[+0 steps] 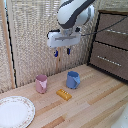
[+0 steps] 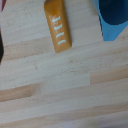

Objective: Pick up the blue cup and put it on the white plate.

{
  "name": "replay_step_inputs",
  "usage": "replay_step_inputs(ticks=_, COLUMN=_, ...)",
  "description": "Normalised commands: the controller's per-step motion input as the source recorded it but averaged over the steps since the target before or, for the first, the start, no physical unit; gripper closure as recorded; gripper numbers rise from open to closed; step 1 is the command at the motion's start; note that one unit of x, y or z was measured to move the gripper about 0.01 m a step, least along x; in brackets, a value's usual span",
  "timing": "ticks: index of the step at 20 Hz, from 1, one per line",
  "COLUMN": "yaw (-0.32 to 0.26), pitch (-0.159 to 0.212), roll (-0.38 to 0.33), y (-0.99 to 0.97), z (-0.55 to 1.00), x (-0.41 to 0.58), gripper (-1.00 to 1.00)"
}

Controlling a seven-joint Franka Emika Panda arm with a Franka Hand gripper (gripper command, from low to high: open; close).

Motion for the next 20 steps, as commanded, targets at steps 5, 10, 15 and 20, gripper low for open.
replay_step_inputs(ticks=5, yaw=-0.047, pitch=0.022, roll=0.054, y=-0.57, z=-0.04, x=-0.005, gripper=-1.00)
replay_step_inputs(ticks=10, yaw=-0.060, pitch=0.027, roll=0.058, y=-0.64, z=0.00, x=0.000, gripper=-1.00)
replay_step_inputs(ticks=15, yaw=-0.059, pitch=0.013, roll=0.037, y=-0.52, z=-0.01, x=0.000, gripper=-1.00)
replay_step_inputs(ticks=20, yaw=-0.063, pitch=0.000, roll=0.004, y=-0.38, z=-0.09, x=-0.002, gripper=-1.00)
